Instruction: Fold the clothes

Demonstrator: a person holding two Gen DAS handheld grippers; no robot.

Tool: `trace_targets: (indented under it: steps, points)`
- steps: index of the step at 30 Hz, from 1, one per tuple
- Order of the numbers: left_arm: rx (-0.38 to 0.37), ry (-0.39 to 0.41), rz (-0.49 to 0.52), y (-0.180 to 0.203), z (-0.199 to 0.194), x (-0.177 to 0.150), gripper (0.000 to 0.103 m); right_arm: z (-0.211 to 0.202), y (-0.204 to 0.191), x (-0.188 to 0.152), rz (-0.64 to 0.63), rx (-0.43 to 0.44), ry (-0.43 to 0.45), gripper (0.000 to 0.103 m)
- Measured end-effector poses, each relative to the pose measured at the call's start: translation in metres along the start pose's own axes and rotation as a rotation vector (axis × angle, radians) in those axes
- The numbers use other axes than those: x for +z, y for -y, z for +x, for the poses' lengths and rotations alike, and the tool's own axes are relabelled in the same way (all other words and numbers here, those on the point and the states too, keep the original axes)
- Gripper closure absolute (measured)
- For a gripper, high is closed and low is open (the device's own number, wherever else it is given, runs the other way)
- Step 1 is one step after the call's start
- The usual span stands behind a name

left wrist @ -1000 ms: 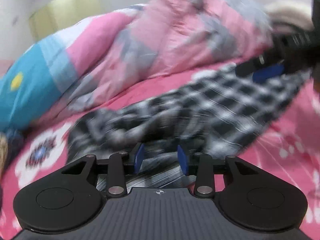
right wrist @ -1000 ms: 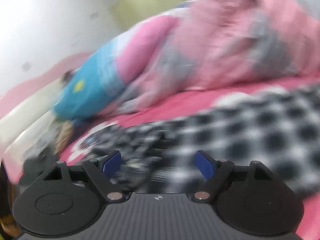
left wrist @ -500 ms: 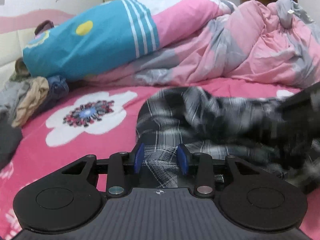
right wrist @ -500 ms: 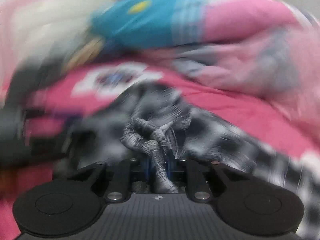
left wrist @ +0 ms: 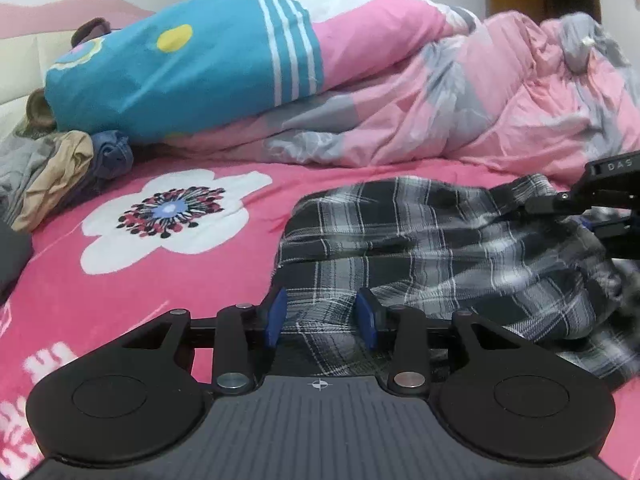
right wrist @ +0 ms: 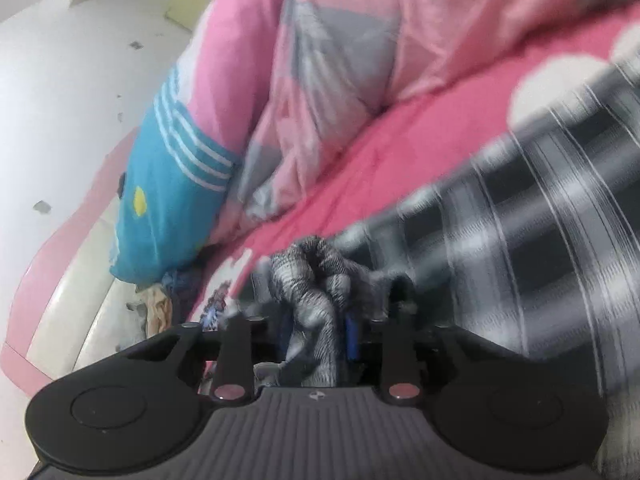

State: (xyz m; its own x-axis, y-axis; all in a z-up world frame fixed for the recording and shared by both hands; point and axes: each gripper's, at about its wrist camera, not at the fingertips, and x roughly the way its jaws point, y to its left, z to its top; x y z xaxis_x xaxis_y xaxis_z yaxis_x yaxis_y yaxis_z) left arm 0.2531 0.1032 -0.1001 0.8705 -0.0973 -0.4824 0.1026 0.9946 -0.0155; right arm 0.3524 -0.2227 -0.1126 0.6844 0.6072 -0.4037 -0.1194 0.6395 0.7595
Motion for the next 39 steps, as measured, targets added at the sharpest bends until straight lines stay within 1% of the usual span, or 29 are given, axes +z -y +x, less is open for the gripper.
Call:
trace_targets:
  steps: [1,4,5,6,8,10,12,14,18,20,25,31,35,39]
  points:
    - [-0.007,0.001,-0.015,-0.003,0.0,0.0,0.063,0.001,0.0,0.004,0.0,0.001,0.004,0.077]
    - [-0.018,-0.018,-0.046,-0.008,0.004,0.0,0.062,0.006,0.017,0.017,0.07,-0.059,-0.016,0.074]
    - [-0.017,-0.021,-0.051,-0.008,0.005,0.0,0.061,-0.003,0.021,0.016,0.104,-0.049,-0.002,0.067]
    - [-0.016,-0.023,-0.055,-0.009,0.005,0.0,0.061,-0.012,0.026,0.015,0.138,-0.037,0.013,0.053]
    - [-0.014,-0.027,-0.064,-0.01,0.005,0.0,0.06,-0.03,0.028,0.013,0.132,-0.047,0.036,0.042]
    - [-0.013,-0.035,-0.071,-0.01,0.007,0.0,0.059,-0.034,0.029,0.011,0.117,-0.073,-0.007,0.042]
    - [-0.01,-0.04,-0.073,-0.01,0.008,-0.001,0.059,-0.03,0.03,0.008,0.113,-0.062,-0.061,0.042]
    - [-0.007,-0.044,-0.074,-0.01,0.008,-0.002,0.058,-0.021,0.027,0.006,0.098,-0.05,-0.112,0.042]
    - [-0.007,-0.056,-0.077,-0.011,0.011,-0.002,0.058,-0.001,0.014,0.005,0.02,-0.059,-0.183,0.041]
    - [-0.009,-0.059,-0.08,-0.011,0.011,-0.003,0.058,0.01,0.01,0.006,-0.016,-0.09,-0.207,0.041]
    - [-0.009,-0.06,-0.082,-0.012,0.011,-0.003,0.058,0.021,0.004,0.013,-0.032,-0.111,-0.226,0.04]
    - [-0.014,-0.065,-0.093,-0.013,0.012,-0.004,0.058,0.018,0.005,0.014,-0.013,-0.139,-0.21,0.042]
    - [-0.014,-0.067,-0.094,-0.013,0.012,-0.005,0.058,0.028,0.003,0.014,-0.015,-0.133,-0.215,0.038]
    - [-0.016,-0.071,-0.104,-0.015,0.013,-0.005,0.058,0.026,-0.011,0.011,-0.074,-0.126,-0.226,0.051]
